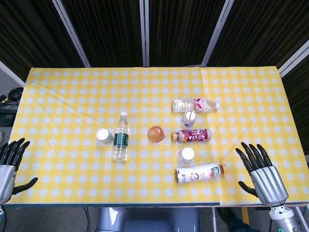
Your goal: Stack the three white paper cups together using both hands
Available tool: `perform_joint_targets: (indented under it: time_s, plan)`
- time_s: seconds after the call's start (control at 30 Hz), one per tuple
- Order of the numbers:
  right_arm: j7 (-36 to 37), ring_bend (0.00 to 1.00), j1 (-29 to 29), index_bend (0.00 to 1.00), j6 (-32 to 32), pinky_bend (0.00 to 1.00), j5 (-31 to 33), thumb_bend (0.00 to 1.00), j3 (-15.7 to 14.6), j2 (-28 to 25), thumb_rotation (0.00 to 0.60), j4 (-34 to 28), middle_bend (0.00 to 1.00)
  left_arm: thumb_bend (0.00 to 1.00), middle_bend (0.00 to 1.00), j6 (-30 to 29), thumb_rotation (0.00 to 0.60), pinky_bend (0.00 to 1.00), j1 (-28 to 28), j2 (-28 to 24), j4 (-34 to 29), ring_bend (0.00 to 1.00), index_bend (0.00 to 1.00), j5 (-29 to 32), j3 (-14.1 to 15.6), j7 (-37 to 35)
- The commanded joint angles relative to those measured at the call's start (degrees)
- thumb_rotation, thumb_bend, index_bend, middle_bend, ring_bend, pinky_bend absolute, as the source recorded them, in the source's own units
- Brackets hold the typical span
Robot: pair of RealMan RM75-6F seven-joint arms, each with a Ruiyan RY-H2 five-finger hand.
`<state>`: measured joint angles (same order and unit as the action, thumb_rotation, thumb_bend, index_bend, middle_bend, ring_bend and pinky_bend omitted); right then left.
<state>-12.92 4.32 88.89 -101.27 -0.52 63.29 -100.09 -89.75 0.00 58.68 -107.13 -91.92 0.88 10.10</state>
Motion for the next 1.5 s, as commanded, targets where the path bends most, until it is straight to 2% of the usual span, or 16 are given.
perform_joint_targets:
  time_s: [0.03,0.37,0.5,0.7,0.8,0.93,1.03,1.27,1.5]
  plan:
    - [0.02,0.0,0.01,0.03,-0.05,0.0,0.02,0.0,0.0,0.01,0.6,0.02,0.0,0.0,0.0,0.05,0.6,0.0,-0.01,-0.04,-0.01,0.0,0.0,-0.05,0.03,-0.11]
    - [-0.35,0.0,0.15,0.03,-0.61,0.0,0.19,0.0,-0.05,0.3,0.6,0.12,0.0,0.0,0.0,-0.3,0.6,0.0,0.17,-0.3,-0.1,0.0,0.0,-0.25,0.07,-0.64]
    - [0.02,0.0,1.31,0.03,-3.45,0.0,2.74,0.0,0.65,1.05,0.6,0.37,0.0,0.0,0.0,-0.42,0.6,0.0,0.19,-0.42,-0.43,0.0,0.0,-0.12,-0.07,-0.98]
    - [-1.07,0.0,8.94,0.03,-14.59,0.0,8.92,0.0,5.48,0.81,0.6,1.93,0.0,0.0,0.0,0.81,0.6,0.0,-0.31,-0.79,-0.61,0.0,0.0,1.37,-0.43,-1.59]
    - [-3.9,0.0,14.8,0.03,-22.36,0.01,14.91,0.01,9.99,0.98,0.6,3.95,0.0,0.0,0.0,1.48,0.6,0.0,-0.63,-0.86,-0.66,0.0,0.0,2.06,-0.63,-1.59]
    - [-4.44,0.0,21.15,0.09,-30.03,0.16,22.01,0.13,14.66,3.06,0.6,6.24,0.04,0.0,0.0,2.11,0.6,0.0,-1.04,-1.0,-0.83,0.0,0.0,2.85,-1.01,-1.74]
    - [-2.64,0.0,25.49,0.13,-35.56,0.21,26.2,0.19,16.82,5.47,0.6,8.34,0.08,0.0,0.0,2.8,0.6,0.0,-1.36,-1.56,-1.16,0.0,0.0,4.08,-1.4,-2.56]
    - [-2.93,0.06,34.64,0.19,-44.51,0.25,35.0,0.24,19.85,12.81,0.6,15.3,0.15,0.0,0.0,3.66,0.6,0.0,-1.98,-1.85,-1.18,0.0,0.0,7.04,-2.64,-2.33]
    - [-8.68,0.12,40.95,0.21,-47.88,0.3,42.18,0.24,18.97,19.33,0.6,22.28,0.18,0.0,0.0,4.59,0.6,0.0,-2.53,-1.75,-0.97,0.0,0.0,8.98,-3.31,-2.29]
